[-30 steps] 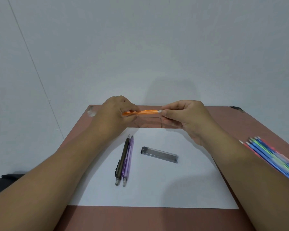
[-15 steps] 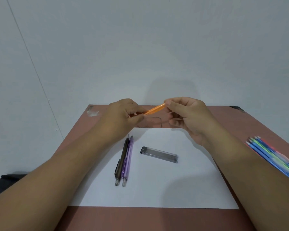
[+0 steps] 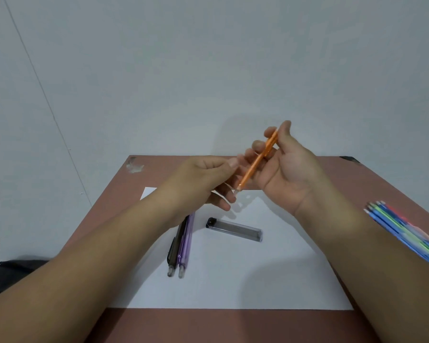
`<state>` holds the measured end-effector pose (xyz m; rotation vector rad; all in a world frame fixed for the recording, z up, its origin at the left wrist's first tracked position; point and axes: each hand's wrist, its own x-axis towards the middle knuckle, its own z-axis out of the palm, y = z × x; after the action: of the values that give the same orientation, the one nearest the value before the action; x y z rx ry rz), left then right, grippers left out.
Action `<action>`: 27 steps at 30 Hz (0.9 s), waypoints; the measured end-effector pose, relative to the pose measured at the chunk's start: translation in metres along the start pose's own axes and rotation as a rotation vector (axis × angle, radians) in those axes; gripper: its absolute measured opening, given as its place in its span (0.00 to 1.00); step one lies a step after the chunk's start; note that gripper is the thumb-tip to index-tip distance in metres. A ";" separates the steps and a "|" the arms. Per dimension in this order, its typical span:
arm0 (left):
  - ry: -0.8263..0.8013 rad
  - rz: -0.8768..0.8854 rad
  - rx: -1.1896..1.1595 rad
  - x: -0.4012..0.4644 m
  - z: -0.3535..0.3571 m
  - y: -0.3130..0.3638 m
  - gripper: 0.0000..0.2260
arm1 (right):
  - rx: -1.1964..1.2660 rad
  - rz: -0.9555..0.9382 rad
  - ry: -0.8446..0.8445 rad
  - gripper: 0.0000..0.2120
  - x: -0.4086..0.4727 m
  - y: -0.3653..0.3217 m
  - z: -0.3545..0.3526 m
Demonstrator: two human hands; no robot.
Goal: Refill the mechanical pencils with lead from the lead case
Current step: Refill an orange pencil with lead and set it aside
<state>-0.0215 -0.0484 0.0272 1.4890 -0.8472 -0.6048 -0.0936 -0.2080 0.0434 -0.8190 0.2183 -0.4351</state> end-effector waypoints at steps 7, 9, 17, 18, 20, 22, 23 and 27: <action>-0.132 -0.098 -0.044 -0.001 0.000 0.001 0.33 | 0.275 0.038 -0.085 0.22 0.006 -0.012 -0.009; -0.149 -0.112 -0.069 -0.001 0.000 0.002 0.37 | 0.334 0.029 -0.105 0.20 0.004 -0.014 -0.010; -0.193 -0.153 -0.180 0.000 -0.002 0.002 0.43 | 0.444 -0.042 -0.089 0.18 -0.001 -0.018 -0.012; -0.197 -0.148 -0.191 0.000 -0.002 0.002 0.43 | 0.455 -0.051 -0.084 0.17 -0.001 -0.018 -0.012; -0.204 -0.136 -0.214 0.000 -0.002 0.001 0.42 | 0.470 -0.065 -0.078 0.17 -0.001 -0.020 -0.013; -0.211 -0.128 -0.225 0.001 -0.001 0.000 0.41 | 0.473 -0.070 -0.073 0.16 -0.001 -0.021 -0.014; -0.215 -0.126 -0.226 0.001 -0.001 0.000 0.40 | 0.473 -0.072 -0.071 0.16 -0.001 -0.021 -0.014; -0.228 -0.103 -0.225 0.001 -0.002 -0.002 0.40 | 0.478 -0.086 -0.060 0.17 -0.001 -0.021 -0.014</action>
<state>-0.0191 -0.0479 0.0259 1.2802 -0.8487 -0.9295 -0.1055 -0.2294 0.0498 -0.3719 0.0184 -0.5168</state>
